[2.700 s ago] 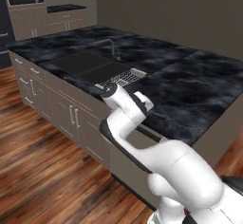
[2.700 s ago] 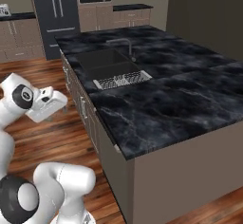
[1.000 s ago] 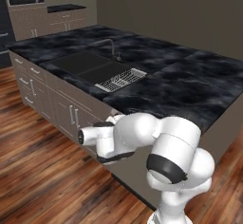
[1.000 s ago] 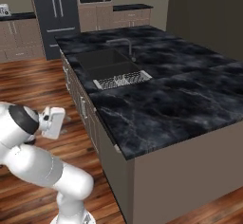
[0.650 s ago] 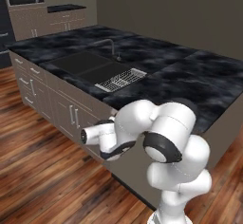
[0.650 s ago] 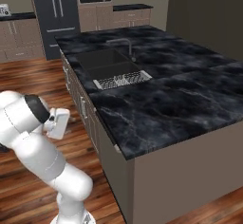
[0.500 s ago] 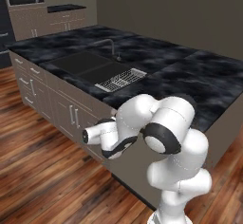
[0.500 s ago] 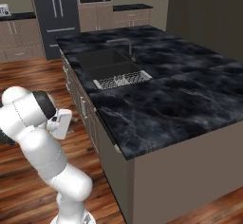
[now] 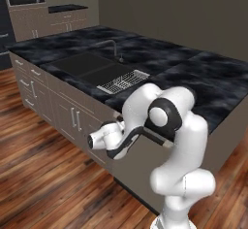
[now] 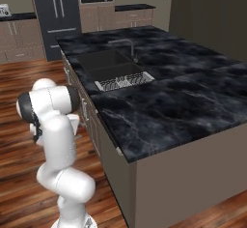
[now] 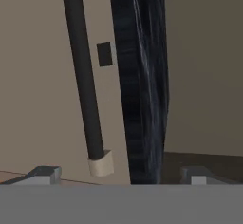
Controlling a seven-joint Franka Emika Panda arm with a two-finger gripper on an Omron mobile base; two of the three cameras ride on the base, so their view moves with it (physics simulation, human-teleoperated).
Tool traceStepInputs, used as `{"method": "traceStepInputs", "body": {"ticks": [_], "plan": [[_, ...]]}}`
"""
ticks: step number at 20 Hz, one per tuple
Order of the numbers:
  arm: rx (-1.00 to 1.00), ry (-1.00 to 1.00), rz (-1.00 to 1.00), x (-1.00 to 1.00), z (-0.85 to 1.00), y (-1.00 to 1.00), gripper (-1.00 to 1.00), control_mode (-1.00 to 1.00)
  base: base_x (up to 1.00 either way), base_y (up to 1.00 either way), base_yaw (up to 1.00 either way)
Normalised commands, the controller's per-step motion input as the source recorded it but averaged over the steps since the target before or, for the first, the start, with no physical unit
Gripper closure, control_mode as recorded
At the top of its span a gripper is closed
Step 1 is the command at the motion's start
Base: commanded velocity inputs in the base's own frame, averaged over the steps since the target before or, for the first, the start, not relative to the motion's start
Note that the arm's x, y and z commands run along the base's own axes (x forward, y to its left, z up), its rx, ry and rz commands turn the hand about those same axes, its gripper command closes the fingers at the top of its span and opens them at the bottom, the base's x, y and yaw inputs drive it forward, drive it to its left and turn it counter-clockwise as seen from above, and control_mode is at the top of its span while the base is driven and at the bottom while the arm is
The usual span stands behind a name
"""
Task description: Open the dishwasher door and pull out the top rack.
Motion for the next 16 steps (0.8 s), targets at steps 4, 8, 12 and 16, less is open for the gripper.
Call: {"method": "traceStepInputs", "body": {"ticks": [4, 8, 12, 16], "plan": [[-0.09, -0.03, -0.05, 0.19, -0.22, -0.14, -1.0, -1.0, 0.0, 0.0, 0.0], [-0.09, -0.04, -0.05, 0.21, -0.17, -0.14, -1.0, -1.0, 0.0, 0.0, 0.0], [-0.07, -0.04, -0.05, 0.28, -0.13, -0.13, -1.0, -1.0, 0.0, 0.0, 0.0], [-0.05, -0.02, -0.05, 0.29, -0.12, -0.15, -1.0, -1.0, 0.0, 0.0, 0.0]]}}
